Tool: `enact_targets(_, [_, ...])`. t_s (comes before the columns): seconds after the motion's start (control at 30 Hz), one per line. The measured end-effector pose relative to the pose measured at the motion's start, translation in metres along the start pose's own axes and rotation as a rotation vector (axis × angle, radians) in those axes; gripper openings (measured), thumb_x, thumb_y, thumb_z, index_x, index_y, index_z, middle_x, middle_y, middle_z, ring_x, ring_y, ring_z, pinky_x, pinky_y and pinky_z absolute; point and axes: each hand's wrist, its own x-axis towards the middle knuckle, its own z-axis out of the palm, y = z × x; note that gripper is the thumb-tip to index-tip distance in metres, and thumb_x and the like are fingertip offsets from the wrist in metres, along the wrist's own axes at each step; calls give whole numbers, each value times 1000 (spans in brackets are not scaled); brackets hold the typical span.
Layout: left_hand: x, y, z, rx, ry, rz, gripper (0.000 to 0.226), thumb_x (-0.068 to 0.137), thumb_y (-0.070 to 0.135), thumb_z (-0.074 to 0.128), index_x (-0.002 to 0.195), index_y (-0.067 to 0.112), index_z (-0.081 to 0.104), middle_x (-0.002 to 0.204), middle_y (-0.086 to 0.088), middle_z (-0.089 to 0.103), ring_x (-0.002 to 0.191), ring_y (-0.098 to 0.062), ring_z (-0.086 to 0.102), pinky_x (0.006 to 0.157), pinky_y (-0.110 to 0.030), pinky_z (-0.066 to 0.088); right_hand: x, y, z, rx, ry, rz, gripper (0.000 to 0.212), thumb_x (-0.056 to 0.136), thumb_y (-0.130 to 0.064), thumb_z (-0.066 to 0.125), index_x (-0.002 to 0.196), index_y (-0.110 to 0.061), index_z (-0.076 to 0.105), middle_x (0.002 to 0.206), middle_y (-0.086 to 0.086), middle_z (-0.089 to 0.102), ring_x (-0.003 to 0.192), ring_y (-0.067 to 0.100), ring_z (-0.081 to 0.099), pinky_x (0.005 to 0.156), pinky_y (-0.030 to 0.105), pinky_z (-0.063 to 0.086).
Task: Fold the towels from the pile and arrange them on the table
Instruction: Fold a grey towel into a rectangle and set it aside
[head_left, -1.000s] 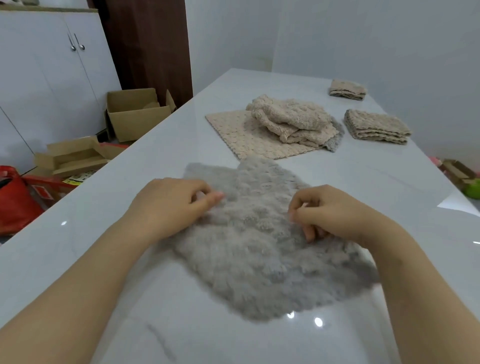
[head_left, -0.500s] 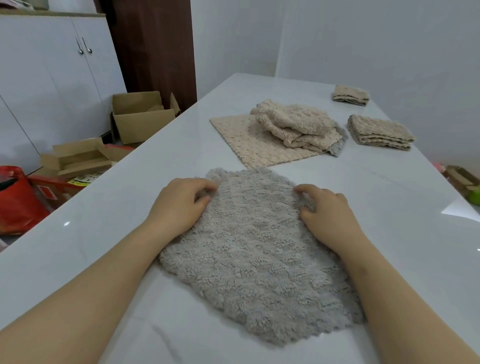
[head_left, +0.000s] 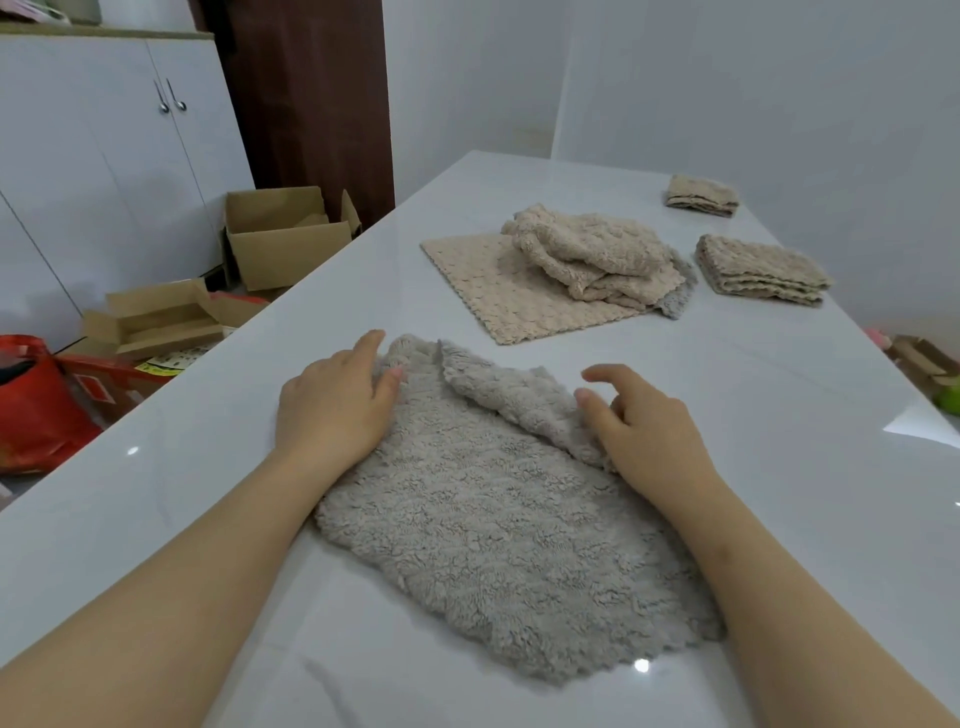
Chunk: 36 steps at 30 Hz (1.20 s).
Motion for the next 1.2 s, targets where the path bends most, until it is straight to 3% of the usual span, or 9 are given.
enact_targets(0.17, [-1,3,2,-67,-29,91,45,92,30,49,135,30,37,113,-6,64,109,-30,54,87,-40,40,-4,-9,1,-232,-170,-104,53,79,-62,50,120,-29,56,82,-7,59,92,19,57,86,35,40])
enact_targets(0.33, [-3,5,-1,-241,71,127,38,88,23,58,124,30,50,109,-7,65,102,-29,58,78,-34,43,-3,-11,3,-248,100,-293,17,80,-17,64,97,-15,68,70,-6,45,82,28,53,70,32,31])
enact_targets(0.47, [-5,8,-2,-288,182,123,25,87,21,60,111,26,58,102,-5,67,97,-26,60,74,-34,44,6,-13,-6,-46,400,-7,16,82,-13,53,91,-22,63,58,-4,55,64,26,53,54,29,34])
enact_targets(0.57, [-2,12,0,-238,270,133,21,83,12,61,101,23,61,100,-2,66,97,-25,57,69,-31,39,16,-4,-10,167,432,222,16,85,-18,47,87,-25,61,58,-9,60,62,15,55,53,26,38])
enact_targets(0.7, [5,14,4,-109,313,186,20,79,5,64,97,12,65,110,-10,59,106,-34,47,75,-37,37,19,5,-3,348,265,328,22,94,-30,40,103,-25,60,104,-6,69,91,20,63,87,42,49])
enact_targets(0.77, [8,10,7,-21,203,122,33,84,20,62,116,16,59,135,-11,45,126,-34,36,93,-44,35,18,7,0,311,146,280,45,96,-37,36,140,-26,33,123,-3,57,114,25,54,98,39,40])
enact_targets(0.83, [10,4,9,58,-13,20,48,91,41,47,135,23,40,149,-8,29,137,-28,24,105,-48,25,15,9,2,147,52,188,56,95,-38,37,146,-34,13,127,2,54,118,30,48,97,40,37])
enact_targets(0.97, [11,-1,11,109,-175,31,49,95,47,28,141,33,28,152,-4,24,141,-22,16,111,-51,17,9,8,9,-387,-94,124,43,95,-40,33,138,-39,31,145,-8,37,130,25,29,101,43,25])
enact_targets(1.2, [-1,6,11,162,-428,251,72,80,73,13,144,42,7,157,11,1,144,-12,-2,112,-52,-1,9,9,8,-505,-95,173,42,97,-42,26,137,-36,35,146,-13,34,132,21,27,100,41,24])
